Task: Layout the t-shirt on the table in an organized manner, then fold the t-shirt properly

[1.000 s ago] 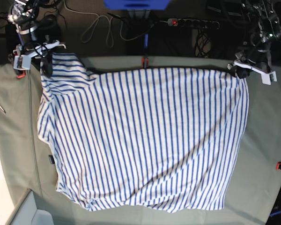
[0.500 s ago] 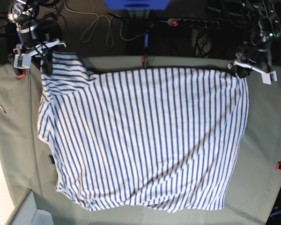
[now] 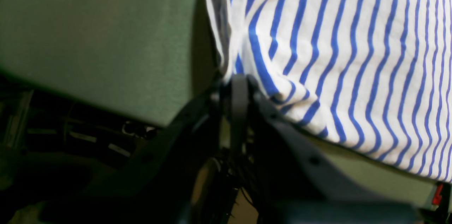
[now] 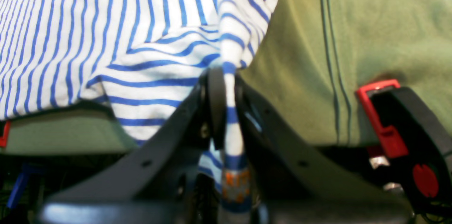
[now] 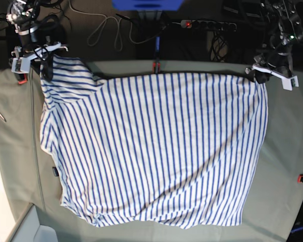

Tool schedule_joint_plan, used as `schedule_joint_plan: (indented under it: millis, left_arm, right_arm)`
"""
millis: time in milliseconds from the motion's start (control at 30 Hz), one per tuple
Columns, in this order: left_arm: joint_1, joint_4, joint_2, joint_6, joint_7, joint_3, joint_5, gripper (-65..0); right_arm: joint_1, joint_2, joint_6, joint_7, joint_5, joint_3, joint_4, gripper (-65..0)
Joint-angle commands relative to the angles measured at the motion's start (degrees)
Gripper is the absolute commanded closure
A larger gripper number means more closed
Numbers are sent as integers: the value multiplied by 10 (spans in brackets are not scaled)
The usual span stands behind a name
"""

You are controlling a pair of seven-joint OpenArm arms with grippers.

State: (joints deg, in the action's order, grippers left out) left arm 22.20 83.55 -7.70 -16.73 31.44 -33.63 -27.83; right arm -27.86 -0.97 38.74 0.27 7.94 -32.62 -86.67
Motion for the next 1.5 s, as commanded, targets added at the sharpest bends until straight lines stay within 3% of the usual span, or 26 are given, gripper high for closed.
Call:
schedule_joint_plan:
  millis: [0,1333,1467]
  left_arm:
    - [2,7,-5,-1,-9,-2,-4,-2]
    - [14,7,-1,-2,-7,0,-4,-2]
    - [14,10,8,-2,-8,0,26,-2]
  right_arm:
    - [-5,3,13,18,10,-2,-8,0]
    - [-15,1,13,17,10,1,-8,0]
    - [-15,1,13,17,10,1,-7,0]
